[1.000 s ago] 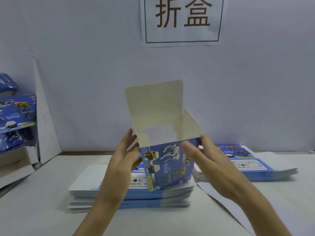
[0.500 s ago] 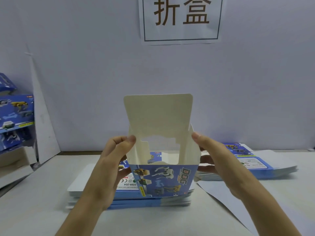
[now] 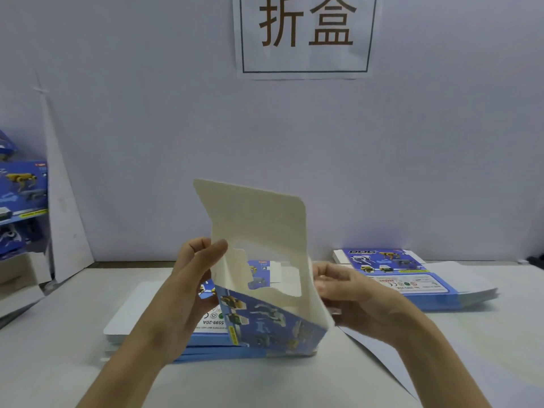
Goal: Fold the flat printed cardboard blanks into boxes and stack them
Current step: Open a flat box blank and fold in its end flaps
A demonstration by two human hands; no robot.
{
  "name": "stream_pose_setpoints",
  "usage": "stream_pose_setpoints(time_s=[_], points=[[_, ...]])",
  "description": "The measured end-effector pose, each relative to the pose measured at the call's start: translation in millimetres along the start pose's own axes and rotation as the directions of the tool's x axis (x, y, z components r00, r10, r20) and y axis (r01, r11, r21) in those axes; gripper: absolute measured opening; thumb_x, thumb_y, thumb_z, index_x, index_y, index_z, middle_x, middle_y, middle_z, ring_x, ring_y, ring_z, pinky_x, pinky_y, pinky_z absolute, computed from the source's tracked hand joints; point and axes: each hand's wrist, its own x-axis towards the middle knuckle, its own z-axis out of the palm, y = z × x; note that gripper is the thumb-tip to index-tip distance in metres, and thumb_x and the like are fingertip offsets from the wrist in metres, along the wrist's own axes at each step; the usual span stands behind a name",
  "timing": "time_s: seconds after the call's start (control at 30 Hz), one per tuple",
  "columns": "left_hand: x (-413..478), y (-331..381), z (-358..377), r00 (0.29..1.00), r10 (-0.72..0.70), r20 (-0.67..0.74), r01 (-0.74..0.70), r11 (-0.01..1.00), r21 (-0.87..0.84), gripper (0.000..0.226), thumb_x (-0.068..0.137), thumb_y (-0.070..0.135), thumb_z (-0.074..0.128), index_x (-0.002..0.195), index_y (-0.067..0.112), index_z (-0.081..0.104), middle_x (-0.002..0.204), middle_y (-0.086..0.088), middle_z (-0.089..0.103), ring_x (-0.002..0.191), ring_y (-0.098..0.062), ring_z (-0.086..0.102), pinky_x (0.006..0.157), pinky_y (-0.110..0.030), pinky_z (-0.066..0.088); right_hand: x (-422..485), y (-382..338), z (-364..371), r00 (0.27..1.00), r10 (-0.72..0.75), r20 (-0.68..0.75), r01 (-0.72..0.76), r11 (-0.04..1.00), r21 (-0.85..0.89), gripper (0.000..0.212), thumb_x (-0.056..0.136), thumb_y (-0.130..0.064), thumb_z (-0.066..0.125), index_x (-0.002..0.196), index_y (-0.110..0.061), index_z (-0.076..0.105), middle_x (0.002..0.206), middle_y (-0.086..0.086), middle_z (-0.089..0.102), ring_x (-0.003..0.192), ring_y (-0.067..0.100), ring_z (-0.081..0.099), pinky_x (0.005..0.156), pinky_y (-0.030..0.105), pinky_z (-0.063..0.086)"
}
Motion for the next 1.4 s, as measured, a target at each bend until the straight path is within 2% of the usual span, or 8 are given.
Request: stream_pose_setpoints(time_s=[0.2, 0.3, 0.5, 0.9, 1.0, 1.17, 1.27, 1.4], points=[[0, 4, -3, 0.989, 0.024, -0.143, -0.035, 0.997, -0.07, 0.043, 0.074, 0.044, 0.059, 0.108, 0.02, 0.068, 0.096, -0.004, 0.074, 0.074, -0.015, 0.069, 0.074, -0.041, 0.05, -6, -13, 4, 0.963, -0.165, -0.211, 0.142, 0.982, -0.122, 0.048, 0.057, -0.038, 0.088, 0.094, -0.014, 0.068, 0.092, 0.003, 0.069, 0.08, 0.017, 0.066, 0.077, 0.034, 0.054], [-4, 6, 5, 0.975, 0.05, -0.215, -0.047, 0.999, 0.018, 0.035, 0.082, 0.039, 0.058, 0.108, 0.016, 0.064, 0.09, -0.003, 0.071, 0.083, -0.017, 0.065, 0.079, -0.041, 0.052, -11, -20, 11, 0.765, -0.392, -0.512, 0.249, 0.912, -0.327, 0.038, 0.066, -0.033, 0.081, 0.098, -0.018, 0.066, 0.092, 0.0, 0.07, 0.083, 0.015, 0.068, 0.075, 0.034, 0.057], [-12, 14, 8, 0.989, 0.059, -0.138, -0.035, 0.984, 0.174, 0.062, 0.06, 0.054, 0.061, 0.108, 0.015, 0.059, 0.078, 0.005, 0.072, 0.082, -0.013, 0.067, 0.077, -0.035, 0.05, -21, -22, 32, 0.529, -0.772, -0.353, 0.23, 0.53, -0.816, 0.01, 0.082, -0.026, 0.067, 0.073, -0.03, 0.068, 0.067, -0.015, 0.066, 0.065, -0.005, 0.06, 0.058, 0.005, 0.041], [5, 12, -24, 0.962, -0.272, 0.025, 0.267, 0.917, -0.298, 0.013, 0.057, 0.002, 0.074, 0.069, 0.003, 0.077, 0.076, -0.014, 0.073, 0.055, -0.02, 0.069, 0.048, -0.031, 0.057, -10, -15, 29, 0.574, -0.67, -0.471, 0.097, 0.627, -0.773, 0.007, 0.079, -0.027, 0.071, 0.073, -0.029, 0.069, 0.064, -0.018, 0.067, 0.064, -0.012, 0.06, 0.053, 0.004, 0.042], [6, 7, -26, 0.92, -0.383, 0.077, 0.372, 0.8, -0.471, 0.059, 0.02, -0.008, 0.092, 0.076, -0.004, 0.073, 0.083, -0.019, 0.072, 0.057, -0.023, 0.071, 0.041, -0.029, 0.055, -10, -12, 35, 0.577, -0.686, -0.444, 0.115, 0.606, -0.787, 0.012, 0.08, -0.025, 0.07, 0.07, -0.031, 0.068, 0.063, -0.019, 0.067, 0.064, -0.012, 0.061, 0.054, 0.003, 0.042], [3, 15, -14, 0.957, -0.031, -0.289, 0.074, 0.987, 0.14, 0.04, 0.08, 0.02, 0.07, 0.118, 0.011, 0.06, 0.109, -0.007, 0.067, 0.079, -0.019, 0.07, 0.058, -0.032, 0.058, -14, -16, 40, 0.552, -0.707, -0.443, 0.144, 0.603, -0.784, 0.01, 0.079, -0.029, 0.072, 0.07, -0.029, 0.069, 0.06, -0.02, 0.067, 0.064, -0.011, 0.061, 0.056, 0.002, 0.042], [-13, 17, -7, 0.813, 0.458, -0.359, -0.014, 0.631, 0.775, 0.034, 0.093, 0.034, 0.054, 0.125, 0.023, 0.061, 0.113, 0.002, 0.067, 0.092, -0.02, 0.061, 0.075, -0.03, 0.043, -17, -17, 46, 0.537, -0.726, -0.429, 0.152, 0.584, -0.797, 0.007, 0.076, -0.034, 0.072, 0.07, -0.029, 0.07, 0.06, -0.02, 0.067, 0.063, -0.01, 0.061, 0.058, 0.004, 0.044], [-28, 17, 17, 0.821, 0.491, -0.291, 0.151, 0.304, 0.941, 0.052, 0.09, 0.056, 0.028, 0.106, 0.024, 0.066, 0.081, 0.001, 0.064, 0.072, -0.023, 0.04, 0.065, -0.031, 0.03, -22, -18, 54, 0.531, -0.746, -0.401, 0.065, 0.508, -0.859, 0.009, 0.077, -0.035, 0.07, 0.072, -0.027, 0.071, 0.065, -0.019, 0.068, 0.066, -0.009, 0.063, 0.063, 0.009, 0.049]])
